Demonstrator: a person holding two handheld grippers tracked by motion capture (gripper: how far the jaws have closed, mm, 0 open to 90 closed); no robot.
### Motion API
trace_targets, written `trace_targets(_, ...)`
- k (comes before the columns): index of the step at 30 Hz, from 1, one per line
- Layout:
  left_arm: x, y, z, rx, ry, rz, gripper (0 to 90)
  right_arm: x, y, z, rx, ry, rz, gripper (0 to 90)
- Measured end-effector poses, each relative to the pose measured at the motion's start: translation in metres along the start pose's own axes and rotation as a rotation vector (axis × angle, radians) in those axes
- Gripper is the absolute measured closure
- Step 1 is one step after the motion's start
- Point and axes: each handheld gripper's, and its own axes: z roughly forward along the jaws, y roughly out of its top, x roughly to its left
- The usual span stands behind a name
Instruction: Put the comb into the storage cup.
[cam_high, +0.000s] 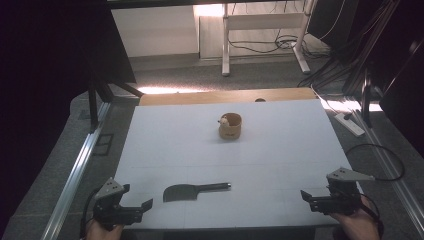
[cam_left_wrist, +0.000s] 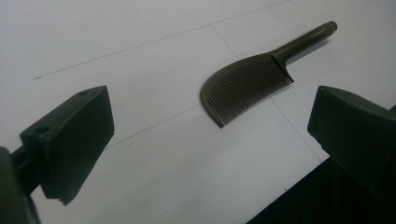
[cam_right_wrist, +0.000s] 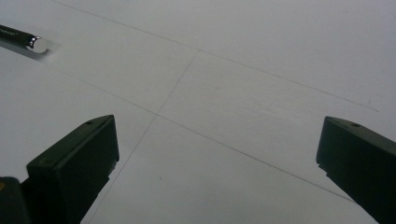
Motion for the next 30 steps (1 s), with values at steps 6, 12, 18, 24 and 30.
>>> trace_targets(6,0.000,0.001,0.001,0.007,-0.013,0.004,1.2,0.000,0.000,0.000,-0.001,0.000,0.000,0.0)
trace_targets(12,-0.002,0.003,0.002,0.013,-0.034,0.015,0.3,0.000,0.000,0.000,-0.004,-0.001,-0.003,0.0)
trace_targets(18,-0.004,0.006,0.004,0.024,-0.038,0.023,0.0,0.000,0.000,0.000,-0.003,0.004,-0.010,0.0)
trace_targets(24,-0.007,0.010,0.007,0.039,-0.039,0.028,0.0,0.001,0.000,0.000,-0.003,0.004,-0.012,0.0)
trace_targets(30,-0.008,0.013,0.010,0.049,-0.047,0.026,0.0,0.001,0.000,0.000,-0.002,0.003,-0.010,0.0)
